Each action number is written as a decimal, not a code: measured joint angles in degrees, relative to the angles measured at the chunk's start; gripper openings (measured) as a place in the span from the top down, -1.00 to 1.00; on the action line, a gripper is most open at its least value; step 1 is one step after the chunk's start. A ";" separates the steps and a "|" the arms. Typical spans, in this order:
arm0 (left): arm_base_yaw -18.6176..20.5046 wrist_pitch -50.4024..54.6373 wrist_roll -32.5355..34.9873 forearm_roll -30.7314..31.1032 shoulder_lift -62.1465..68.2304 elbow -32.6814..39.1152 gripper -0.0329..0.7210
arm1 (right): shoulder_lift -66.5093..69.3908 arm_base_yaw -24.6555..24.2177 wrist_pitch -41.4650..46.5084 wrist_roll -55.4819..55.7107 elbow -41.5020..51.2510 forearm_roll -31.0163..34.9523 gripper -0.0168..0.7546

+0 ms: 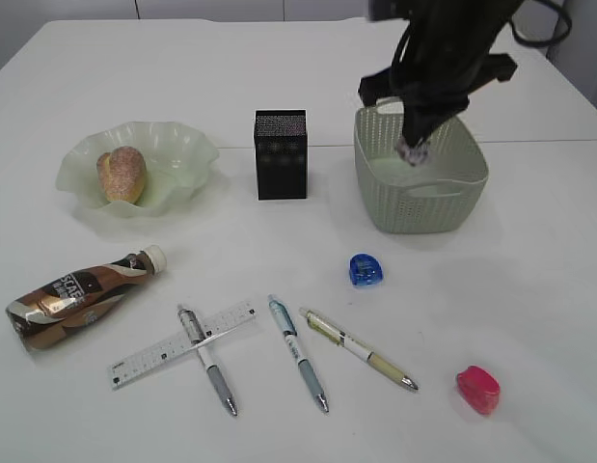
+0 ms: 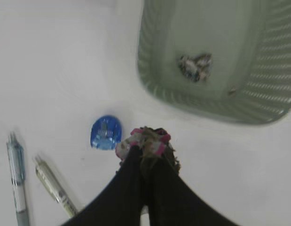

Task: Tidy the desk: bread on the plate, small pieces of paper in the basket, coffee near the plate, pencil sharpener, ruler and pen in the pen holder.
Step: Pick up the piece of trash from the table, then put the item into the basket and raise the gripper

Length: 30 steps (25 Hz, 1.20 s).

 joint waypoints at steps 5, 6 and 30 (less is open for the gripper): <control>0.00 0.00 0.00 -0.68 0.00 0.00 -0.33 | 0.00 -0.89 -0.58 2.59 -8.25 -3.28 0.92; 0.00 0.00 0.00 -0.66 0.00 0.00 -0.33 | 0.13 -1.36 -0.93 2.65 -9.39 -3.28 0.92; 0.00 0.00 -0.04 -6.01 0.00 0.00 -0.33 | 13.06 -8.28 -12.92 3.22 -12.80 -1.35 0.82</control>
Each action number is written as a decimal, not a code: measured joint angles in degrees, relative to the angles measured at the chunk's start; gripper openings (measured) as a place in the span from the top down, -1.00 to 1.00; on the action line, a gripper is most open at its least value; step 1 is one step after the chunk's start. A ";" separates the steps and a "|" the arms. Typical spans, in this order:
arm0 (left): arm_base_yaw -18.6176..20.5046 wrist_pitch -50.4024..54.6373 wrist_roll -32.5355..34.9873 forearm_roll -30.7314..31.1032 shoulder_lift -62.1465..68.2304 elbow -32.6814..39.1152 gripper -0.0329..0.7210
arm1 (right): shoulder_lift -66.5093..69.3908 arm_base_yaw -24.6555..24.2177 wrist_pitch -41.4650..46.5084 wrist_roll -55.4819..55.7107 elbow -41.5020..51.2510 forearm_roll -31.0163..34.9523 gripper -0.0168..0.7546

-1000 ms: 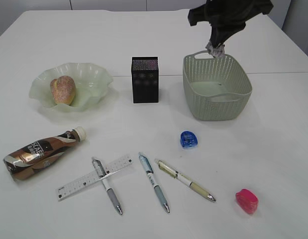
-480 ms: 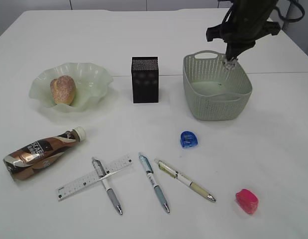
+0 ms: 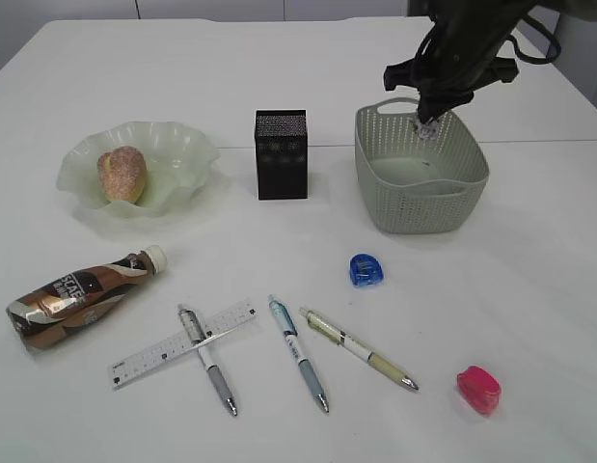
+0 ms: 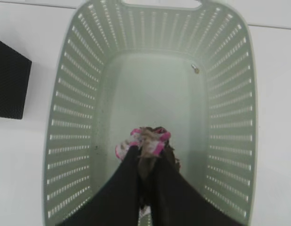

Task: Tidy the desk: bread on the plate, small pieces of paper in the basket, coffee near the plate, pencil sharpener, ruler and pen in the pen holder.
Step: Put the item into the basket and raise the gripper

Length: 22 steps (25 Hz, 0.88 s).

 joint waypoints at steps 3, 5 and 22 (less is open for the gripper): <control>0.00 0.00 0.00 -0.54 0.00 0.00 -0.33 | 0.69 0.00 -0.43 0.00 -0.14 0.03 0.58; 0.00 0.00 0.00 -0.69 0.00 0.00 -0.33 | 1.49 0.00 -0.43 0.00 -0.18 0.12 0.33; 0.00 0.00 -0.09 0.86 0.00 0.00 -0.33 | 2.39 0.00 12.59 0.00 -0.27 0.25 -0.12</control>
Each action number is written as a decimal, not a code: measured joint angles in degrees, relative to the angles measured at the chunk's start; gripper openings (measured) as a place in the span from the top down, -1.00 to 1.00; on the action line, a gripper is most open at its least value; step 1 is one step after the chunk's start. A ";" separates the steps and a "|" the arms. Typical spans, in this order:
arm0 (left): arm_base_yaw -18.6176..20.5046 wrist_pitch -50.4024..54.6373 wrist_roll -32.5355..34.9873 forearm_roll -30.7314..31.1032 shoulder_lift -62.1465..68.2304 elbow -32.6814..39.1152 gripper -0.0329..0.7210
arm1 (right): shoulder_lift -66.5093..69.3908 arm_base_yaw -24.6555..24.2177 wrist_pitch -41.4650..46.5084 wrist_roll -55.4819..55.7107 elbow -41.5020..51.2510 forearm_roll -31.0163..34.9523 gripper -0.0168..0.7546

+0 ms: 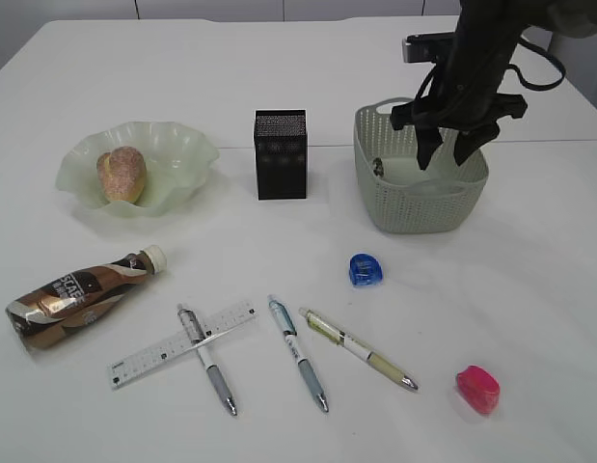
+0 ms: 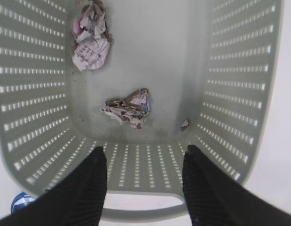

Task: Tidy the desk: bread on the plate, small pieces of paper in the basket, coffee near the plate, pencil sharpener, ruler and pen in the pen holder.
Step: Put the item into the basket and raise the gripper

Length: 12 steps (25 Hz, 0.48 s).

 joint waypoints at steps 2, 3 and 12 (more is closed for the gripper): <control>0.00 0.00 0.00 0.37 0.00 0.00 -0.33 | 0.00 0.00 0.25 0.00 0.00 0.00 -0.12; 0.00 0.00 0.00 0.60 0.00 0.00 -0.33 | 0.00 0.00 0.36 0.00 0.00 0.00 -0.12; 0.00 0.00 0.00 2.48 0.00 0.00 -0.33 | -5.20 0.00 0.48 0.00 0.00 2.12 -0.12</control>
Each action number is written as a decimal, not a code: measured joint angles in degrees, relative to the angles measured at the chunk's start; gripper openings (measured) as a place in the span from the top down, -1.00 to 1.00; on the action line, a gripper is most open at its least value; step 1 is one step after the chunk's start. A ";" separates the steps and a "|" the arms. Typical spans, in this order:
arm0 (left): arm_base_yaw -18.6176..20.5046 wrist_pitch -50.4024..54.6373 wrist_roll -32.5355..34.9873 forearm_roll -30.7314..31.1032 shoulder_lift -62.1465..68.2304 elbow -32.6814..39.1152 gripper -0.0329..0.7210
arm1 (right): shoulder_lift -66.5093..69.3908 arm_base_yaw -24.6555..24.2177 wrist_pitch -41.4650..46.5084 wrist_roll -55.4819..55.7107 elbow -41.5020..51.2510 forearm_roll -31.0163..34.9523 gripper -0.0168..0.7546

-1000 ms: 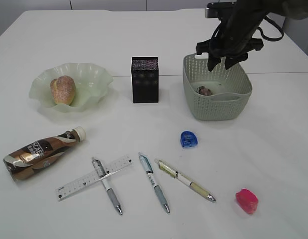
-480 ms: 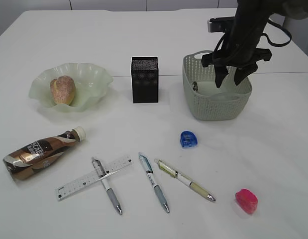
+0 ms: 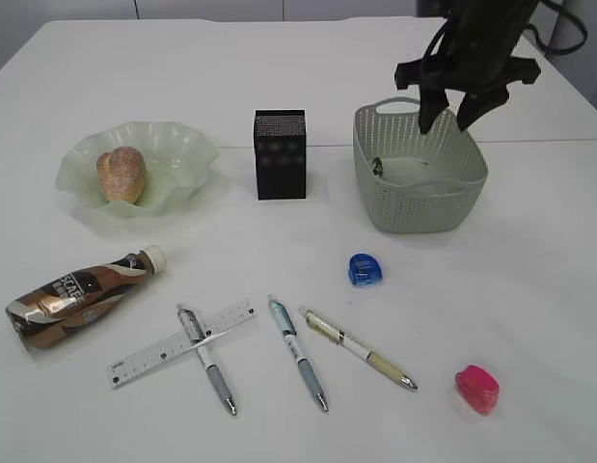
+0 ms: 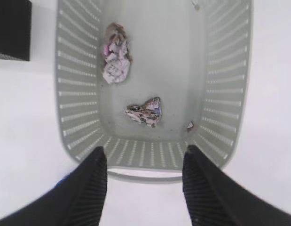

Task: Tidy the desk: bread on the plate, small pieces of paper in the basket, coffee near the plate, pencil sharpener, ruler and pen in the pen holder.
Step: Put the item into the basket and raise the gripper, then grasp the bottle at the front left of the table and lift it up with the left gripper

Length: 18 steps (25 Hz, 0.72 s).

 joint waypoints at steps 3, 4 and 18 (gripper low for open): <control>0.00 0.00 0.00 0.00 0.00 0.51 -0.33 | -4.05 0.00 0.00 0.00 0.94 1.92 -0.12; 0.00 0.00 0.00 0.11 0.00 1.02 -0.33 | -5.75 0.00 0.12 0.00 1.63 2.55 -0.12; 0.00 0.00 5.86 4.77 0.75 7.31 -0.33 | -39.38 0.00 1.15 0.00 27.93 2.36 -0.12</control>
